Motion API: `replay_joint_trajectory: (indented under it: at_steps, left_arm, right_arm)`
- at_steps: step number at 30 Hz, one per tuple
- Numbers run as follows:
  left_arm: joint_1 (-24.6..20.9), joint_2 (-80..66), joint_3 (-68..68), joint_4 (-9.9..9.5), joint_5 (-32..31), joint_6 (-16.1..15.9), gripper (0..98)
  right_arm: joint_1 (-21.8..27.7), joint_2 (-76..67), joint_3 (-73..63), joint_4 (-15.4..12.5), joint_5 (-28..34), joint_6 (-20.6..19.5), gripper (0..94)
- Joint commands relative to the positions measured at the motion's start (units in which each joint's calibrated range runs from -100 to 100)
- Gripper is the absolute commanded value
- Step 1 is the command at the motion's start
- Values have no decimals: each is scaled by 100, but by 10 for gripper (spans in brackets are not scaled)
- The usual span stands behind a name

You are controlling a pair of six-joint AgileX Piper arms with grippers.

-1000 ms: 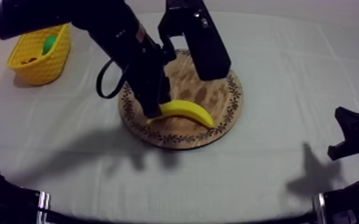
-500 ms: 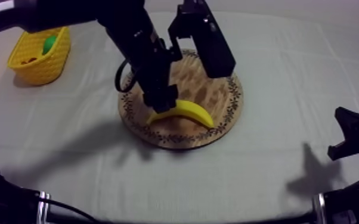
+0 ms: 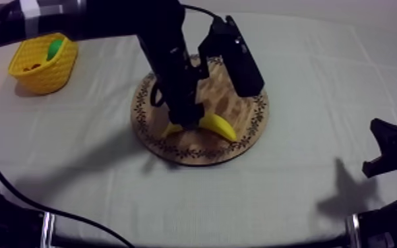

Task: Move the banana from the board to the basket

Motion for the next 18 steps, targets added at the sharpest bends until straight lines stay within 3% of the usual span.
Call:
replay_joint_trajectory:
  at_steps: [1, 18]
  left_arm:
    - [-17, 118, -64, -3, 11, -7, 764]
    - [-60, 1112, -641, 85, 14, -157, 768]
  right_arm:
    - [0, 3, -3, 0, 1, 0, 2]
    - [0, 3, -3, 0, 1, 0, 2]
